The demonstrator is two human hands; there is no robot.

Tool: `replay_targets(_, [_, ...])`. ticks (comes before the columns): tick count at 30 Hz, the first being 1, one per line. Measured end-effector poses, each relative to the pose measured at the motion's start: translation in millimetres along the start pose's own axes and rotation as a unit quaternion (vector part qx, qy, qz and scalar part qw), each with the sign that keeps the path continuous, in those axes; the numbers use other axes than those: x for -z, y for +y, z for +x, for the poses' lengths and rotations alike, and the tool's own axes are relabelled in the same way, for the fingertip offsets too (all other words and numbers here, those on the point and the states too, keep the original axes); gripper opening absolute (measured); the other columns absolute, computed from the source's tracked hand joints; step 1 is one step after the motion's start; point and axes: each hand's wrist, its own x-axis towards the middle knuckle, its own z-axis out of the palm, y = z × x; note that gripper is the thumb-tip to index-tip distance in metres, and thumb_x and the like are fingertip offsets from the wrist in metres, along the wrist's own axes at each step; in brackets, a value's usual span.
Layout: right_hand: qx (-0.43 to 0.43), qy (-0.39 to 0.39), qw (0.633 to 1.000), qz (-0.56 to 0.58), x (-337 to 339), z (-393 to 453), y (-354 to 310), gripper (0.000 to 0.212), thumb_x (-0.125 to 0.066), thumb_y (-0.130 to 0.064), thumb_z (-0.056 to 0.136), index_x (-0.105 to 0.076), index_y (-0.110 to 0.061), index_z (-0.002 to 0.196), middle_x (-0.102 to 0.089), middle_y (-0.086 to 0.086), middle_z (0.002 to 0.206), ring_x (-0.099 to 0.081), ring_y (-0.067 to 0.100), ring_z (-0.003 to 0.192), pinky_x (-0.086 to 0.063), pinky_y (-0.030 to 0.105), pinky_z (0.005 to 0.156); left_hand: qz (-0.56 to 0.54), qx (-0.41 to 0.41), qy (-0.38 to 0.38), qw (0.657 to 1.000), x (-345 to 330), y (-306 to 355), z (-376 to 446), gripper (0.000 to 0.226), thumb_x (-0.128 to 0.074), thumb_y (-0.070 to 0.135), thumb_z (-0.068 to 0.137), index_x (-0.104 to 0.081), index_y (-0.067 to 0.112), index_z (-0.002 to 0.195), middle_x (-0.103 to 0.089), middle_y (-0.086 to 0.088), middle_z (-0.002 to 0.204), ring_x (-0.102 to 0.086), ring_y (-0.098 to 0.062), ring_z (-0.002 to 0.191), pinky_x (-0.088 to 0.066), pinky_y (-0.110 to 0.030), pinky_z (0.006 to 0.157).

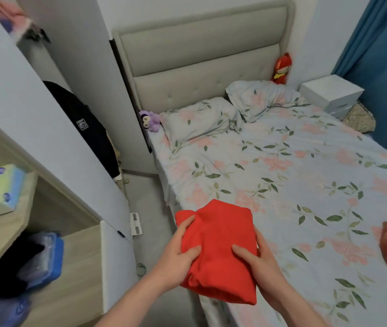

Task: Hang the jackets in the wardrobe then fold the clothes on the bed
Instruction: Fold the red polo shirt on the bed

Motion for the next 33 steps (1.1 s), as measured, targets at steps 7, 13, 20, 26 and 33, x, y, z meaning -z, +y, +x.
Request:
replay_targets(7, [0.035,-0.09,0.994,-0.051,-102.8,11.0,-25.9,0.083,-0.088,-0.034,0.069,-0.049,-0.043,0.142,-0.072,-0.008,0.127,-0.071,0.016,0.112,-0.056,0.043,0.099,-0.03,-0.012,0.12,0.992,89.8,-3.9,-33.2,0.065,-0.063,0.033,0.085,-0.043,0.064,0.138,-0.054,0.017,0.145,-0.058,-0.003,0.126,-0.045,-0.039,0.113])
replay_targets(13, [0.07,-0.097,0.99,-0.07,-170.1,12.6,-36.7,0.07,-0.084,-0.02,0.083,-0.051,-0.04,0.141,-0.074,-0.008,0.122,-0.072,0.016,0.11,-0.056,0.042,0.098,-0.022,-0.053,0.139,0.989,157.1,-0.8,-41.3,0.061,-0.062,0.026,0.094,-0.043,0.059,0.142,-0.053,0.019,0.145,-0.056,0.003,0.125,-0.043,-0.031,0.114])
replay_targets(20, [0.103,-0.083,0.988,-0.082,-208.4,24.5,-67.7,0.063,-0.08,-0.017,0.085,-0.053,-0.037,0.139,-0.075,-0.008,0.119,-0.073,0.014,0.106,-0.057,0.038,0.094,-0.024,-0.093,0.157,0.983,196.9,15.5,-24.3,0.058,-0.064,0.023,0.096,-0.046,0.057,0.14,-0.058,0.019,0.14,-0.06,0.003,0.12,-0.046,-0.029,0.11])
replay_targets(26, [0.115,-0.11,0.982,-0.1,-234.6,67.4,-102.9,0.061,-0.08,-0.019,0.085,-0.055,-0.04,0.137,-0.074,-0.008,0.12,-0.072,0.015,0.109,-0.055,0.045,0.101,-0.038,-0.104,0.19,0.976,225.2,38.2,10.6,0.057,-0.065,0.028,0.092,-0.048,0.056,0.138,-0.059,0.022,0.136,-0.06,0.001,0.119,-0.046,-0.03,0.109])
replay_targets(33, [0.121,-0.14,0.978,-0.101,-257.2,146.9,-158.5,0.06,-0.08,-0.019,0.086,-0.055,-0.04,0.137,-0.074,-0.009,0.121,-0.072,0.015,0.108,-0.055,0.044,0.1,-0.028,-0.106,0.221,0.969,257.8,82.8,80.8,0.055,-0.063,0.014,0.098,-0.05,0.047,0.14,-0.057,0.019,0.135,-0.059,0.001,0.118,-0.046,-0.029,0.109])
